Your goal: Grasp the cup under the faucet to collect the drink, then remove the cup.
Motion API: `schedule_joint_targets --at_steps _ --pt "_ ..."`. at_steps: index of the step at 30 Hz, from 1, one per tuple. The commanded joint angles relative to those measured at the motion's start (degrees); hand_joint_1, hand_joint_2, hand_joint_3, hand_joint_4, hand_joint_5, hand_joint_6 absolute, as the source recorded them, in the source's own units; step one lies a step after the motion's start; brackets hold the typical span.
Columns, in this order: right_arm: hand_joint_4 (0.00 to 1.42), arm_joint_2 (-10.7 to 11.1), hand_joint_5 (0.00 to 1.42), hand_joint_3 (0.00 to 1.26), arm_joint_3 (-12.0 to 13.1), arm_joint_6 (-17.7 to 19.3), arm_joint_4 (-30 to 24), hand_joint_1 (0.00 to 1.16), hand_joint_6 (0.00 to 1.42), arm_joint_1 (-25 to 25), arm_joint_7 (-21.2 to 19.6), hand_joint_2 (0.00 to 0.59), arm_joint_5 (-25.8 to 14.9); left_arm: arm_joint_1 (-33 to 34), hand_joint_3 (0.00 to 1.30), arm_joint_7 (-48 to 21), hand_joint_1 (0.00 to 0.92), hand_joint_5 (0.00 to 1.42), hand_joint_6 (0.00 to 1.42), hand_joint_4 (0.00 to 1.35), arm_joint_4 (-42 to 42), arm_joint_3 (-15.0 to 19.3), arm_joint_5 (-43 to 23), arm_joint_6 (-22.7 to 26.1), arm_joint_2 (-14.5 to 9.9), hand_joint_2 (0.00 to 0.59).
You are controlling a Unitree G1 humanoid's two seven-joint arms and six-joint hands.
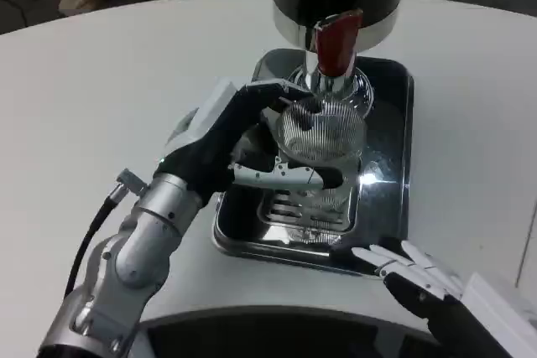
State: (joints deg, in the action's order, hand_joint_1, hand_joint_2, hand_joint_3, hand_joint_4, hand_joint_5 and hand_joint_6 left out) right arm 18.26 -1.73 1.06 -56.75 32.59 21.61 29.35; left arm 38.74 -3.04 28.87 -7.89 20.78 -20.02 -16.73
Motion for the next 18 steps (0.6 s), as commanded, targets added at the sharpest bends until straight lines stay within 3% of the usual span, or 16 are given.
schedule_joint_targets --at_steps 1,18 --pt "0.11 -0.5 0.01 0.17 -0.2 0.5 -0.7 0.55 0.00 1.2 -0.4 0.493 -0.4 0.1 0.76 0.9 0.723 0.99 0.92 0.84 1.0 -0.3 0.6 -0.2 -0.8 0.002" --pt "0.11 -0.7 0.01 0.17 -1.0 0.6 -0.7 0.55 0.00 1.4 -0.6 0.493 -0.1 -0.3 0.77 0.9 0.721 0.99 0.92 0.84 1.2 0.1 0.4 -0.3 -2.1 0.001"
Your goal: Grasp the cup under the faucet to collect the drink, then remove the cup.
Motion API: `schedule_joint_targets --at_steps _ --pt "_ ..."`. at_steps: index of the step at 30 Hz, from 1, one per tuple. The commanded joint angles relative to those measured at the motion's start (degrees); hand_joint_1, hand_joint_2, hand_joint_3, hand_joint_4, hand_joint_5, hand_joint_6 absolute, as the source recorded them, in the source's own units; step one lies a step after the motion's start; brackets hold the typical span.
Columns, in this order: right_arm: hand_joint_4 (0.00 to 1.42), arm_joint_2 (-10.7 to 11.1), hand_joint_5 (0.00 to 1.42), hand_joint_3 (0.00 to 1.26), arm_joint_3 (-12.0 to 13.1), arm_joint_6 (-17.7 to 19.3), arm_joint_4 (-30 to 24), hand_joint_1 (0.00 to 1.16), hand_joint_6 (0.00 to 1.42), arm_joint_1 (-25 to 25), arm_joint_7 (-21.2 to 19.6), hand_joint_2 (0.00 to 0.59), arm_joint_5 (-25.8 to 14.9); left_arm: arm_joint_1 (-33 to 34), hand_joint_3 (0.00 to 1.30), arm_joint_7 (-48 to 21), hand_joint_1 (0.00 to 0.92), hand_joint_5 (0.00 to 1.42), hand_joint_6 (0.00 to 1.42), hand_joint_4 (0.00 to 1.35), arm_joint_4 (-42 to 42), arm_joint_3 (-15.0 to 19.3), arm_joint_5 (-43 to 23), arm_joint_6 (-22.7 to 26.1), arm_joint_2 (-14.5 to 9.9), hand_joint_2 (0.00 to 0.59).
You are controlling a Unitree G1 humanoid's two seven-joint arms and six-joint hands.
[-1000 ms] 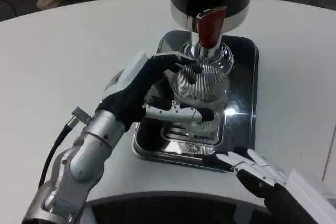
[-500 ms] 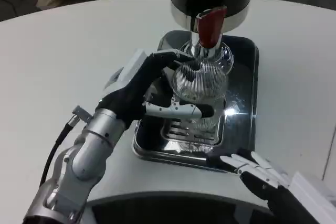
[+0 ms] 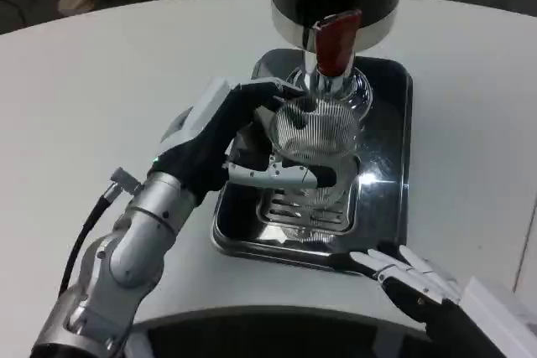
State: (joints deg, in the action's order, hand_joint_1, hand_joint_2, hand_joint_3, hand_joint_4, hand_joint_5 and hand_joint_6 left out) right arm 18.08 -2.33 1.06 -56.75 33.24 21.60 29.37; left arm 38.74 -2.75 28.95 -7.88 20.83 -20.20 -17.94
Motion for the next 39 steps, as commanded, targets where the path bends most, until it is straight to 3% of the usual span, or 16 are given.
schedule_joint_targets --at_steps 1,39 --pt "0.11 -0.5 0.01 0.17 -0.5 0.6 -0.6 0.55 0.00 0.8 -0.6 0.493 0.0 -0.3 0.77 0.6 0.721 0.99 0.92 0.84 1.1 0.0 0.4 -0.2 -1.0 0.001" --pt "0.11 -0.7 0.03 0.17 -0.4 0.5 -0.7 0.56 0.00 1.0 -0.6 0.501 -0.2 -0.1 0.75 0.1 0.706 0.98 0.92 0.84 1.8 -0.4 -0.3 -0.6 -0.3 0.000"
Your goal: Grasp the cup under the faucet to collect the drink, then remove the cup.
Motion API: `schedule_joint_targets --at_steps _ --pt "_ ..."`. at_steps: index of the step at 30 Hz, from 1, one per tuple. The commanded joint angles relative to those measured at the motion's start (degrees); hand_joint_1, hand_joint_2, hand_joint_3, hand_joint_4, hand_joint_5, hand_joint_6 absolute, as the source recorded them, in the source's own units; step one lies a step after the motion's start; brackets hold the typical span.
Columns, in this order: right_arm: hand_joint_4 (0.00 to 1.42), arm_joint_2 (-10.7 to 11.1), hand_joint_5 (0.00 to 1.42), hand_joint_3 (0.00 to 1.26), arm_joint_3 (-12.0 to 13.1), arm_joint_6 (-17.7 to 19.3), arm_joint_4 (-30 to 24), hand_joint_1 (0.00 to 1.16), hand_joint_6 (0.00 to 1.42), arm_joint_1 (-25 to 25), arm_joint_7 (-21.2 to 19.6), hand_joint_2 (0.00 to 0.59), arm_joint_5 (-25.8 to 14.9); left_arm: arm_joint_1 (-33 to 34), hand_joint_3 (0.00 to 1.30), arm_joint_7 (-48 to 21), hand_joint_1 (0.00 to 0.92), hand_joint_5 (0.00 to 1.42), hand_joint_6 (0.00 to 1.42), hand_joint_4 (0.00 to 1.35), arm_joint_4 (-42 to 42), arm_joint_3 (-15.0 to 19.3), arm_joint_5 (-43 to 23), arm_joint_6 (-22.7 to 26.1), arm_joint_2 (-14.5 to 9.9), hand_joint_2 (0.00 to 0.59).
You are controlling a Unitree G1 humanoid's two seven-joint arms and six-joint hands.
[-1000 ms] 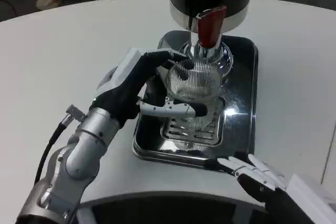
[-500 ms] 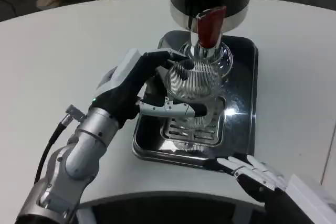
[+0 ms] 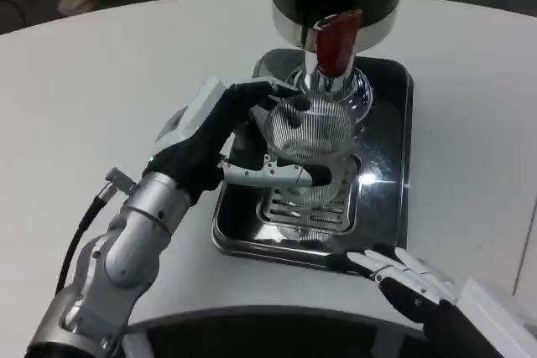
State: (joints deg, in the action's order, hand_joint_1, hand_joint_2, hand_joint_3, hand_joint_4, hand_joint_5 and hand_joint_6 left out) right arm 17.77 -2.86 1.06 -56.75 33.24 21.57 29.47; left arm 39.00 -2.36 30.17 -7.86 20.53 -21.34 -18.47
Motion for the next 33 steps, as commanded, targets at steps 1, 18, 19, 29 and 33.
schedule_joint_targets --at_steps 1,18,19,29,33 --pt "0.11 -0.4 0.03 0.17 0.2 0.5 -0.7 0.56 0.00 1.0 -0.6 0.501 -0.3 -0.4 0.75 -0.2 0.705 0.98 0.92 0.84 0.5 -0.5 0.0 0.5 0.2 0.000" --pt "0.11 -0.7 0.03 0.17 0.5 1.0 -1.2 0.57 0.00 1.8 -0.8 0.501 -0.5 -1.3 0.29 -0.9 0.398 0.66 0.65 0.46 -0.3 -0.4 -0.3 0.8 -0.3 0.091" --pt "0.11 -0.7 0.03 0.17 0.5 1.0 -1.2 0.57 0.00 1.9 -0.8 0.501 -0.5 -1.3 0.26 -1.1 0.382 0.62 0.62 0.44 -0.4 -0.4 -0.3 0.8 -0.3 0.087" --pt "0.11 -0.9 0.03 0.18 0.7 1.2 -1.2 0.60 0.00 2.1 -1.0 0.511 -0.6 -1.2 0.19 -2.3 0.358 0.48 0.47 0.25 -0.6 -0.3 -0.9 0.2 -0.1 0.065" --pt "0.11 -1.0 0.03 0.18 0.7 1.4 -1.1 0.61 0.00 2.1 -1.0 0.511 -0.7 -1.4 0.18 -2.7 0.354 0.45 0.45 0.23 -0.9 -0.1 -1.3 0.0 0.0 0.056"
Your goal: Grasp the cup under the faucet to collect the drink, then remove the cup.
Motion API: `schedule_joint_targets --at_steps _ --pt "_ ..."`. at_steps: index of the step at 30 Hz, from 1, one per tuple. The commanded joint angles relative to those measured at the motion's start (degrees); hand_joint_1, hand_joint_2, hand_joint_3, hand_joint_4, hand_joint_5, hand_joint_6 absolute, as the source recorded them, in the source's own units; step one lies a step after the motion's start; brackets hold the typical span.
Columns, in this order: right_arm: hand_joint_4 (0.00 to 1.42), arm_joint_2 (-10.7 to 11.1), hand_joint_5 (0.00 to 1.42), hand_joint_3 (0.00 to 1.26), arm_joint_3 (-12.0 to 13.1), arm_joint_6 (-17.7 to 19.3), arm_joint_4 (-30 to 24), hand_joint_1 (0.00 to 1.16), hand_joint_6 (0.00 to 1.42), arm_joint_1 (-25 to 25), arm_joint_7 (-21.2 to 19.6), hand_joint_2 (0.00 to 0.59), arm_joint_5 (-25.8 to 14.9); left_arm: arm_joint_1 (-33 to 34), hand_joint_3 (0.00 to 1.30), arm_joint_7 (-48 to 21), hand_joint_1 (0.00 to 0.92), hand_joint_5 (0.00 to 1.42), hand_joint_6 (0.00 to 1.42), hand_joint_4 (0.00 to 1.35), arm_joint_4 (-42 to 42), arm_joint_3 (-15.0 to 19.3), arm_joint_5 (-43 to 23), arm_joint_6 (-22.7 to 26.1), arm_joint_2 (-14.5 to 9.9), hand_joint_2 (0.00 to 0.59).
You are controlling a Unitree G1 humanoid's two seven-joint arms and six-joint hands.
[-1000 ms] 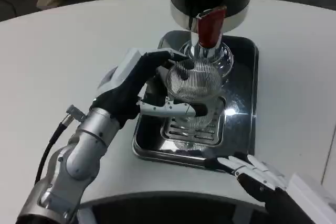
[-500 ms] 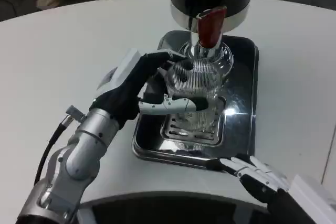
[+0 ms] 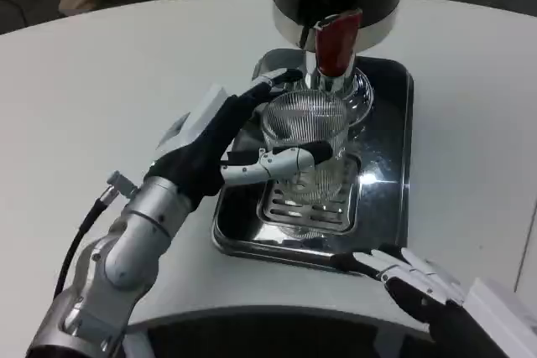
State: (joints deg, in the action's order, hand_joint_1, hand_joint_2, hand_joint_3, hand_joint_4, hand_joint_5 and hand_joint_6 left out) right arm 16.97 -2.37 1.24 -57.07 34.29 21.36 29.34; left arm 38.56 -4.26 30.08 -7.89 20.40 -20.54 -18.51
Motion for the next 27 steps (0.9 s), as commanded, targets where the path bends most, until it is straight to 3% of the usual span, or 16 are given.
schedule_joint_targets --at_steps 1,11,21,27 --pt "0.11 -0.2 0.03 0.18 0.2 1.2 -0.8 0.61 0.00 1.0 -0.8 0.510 -0.5 -1.0 0.18 -0.9 0.353 0.45 0.45 0.23 -1.0 -0.1 -1.2 -0.9 0.0 0.056" --pt "0.11 -0.3 0.03 0.18 0.1 1.1 -0.6 0.62 0.00 0.9 -0.9 0.510 -0.5 -1.0 0.15 -2.8 0.269 0.33 0.34 0.14 -1.2 0.2 -3.5 -1.9 -0.4 0.002" --pt "0.11 -0.3 0.04 0.18 0.0 0.9 -0.4 0.62 0.00 0.6 -0.9 0.510 -0.4 -1.9 0.11 -3.9 0.195 0.30 0.31 0.11 -3.7 1.0 -5.1 -1.0 -1.1 0.000" --pt "0.11 -0.4 0.04 0.18 -0.1 0.9 -0.2 0.62 0.00 0.4 -0.9 0.510 -0.4 -4.2 0.10 -3.4 0.151 0.29 0.29 0.09 -7.5 3.2 -6.1 1.4 -1.7 0.000"
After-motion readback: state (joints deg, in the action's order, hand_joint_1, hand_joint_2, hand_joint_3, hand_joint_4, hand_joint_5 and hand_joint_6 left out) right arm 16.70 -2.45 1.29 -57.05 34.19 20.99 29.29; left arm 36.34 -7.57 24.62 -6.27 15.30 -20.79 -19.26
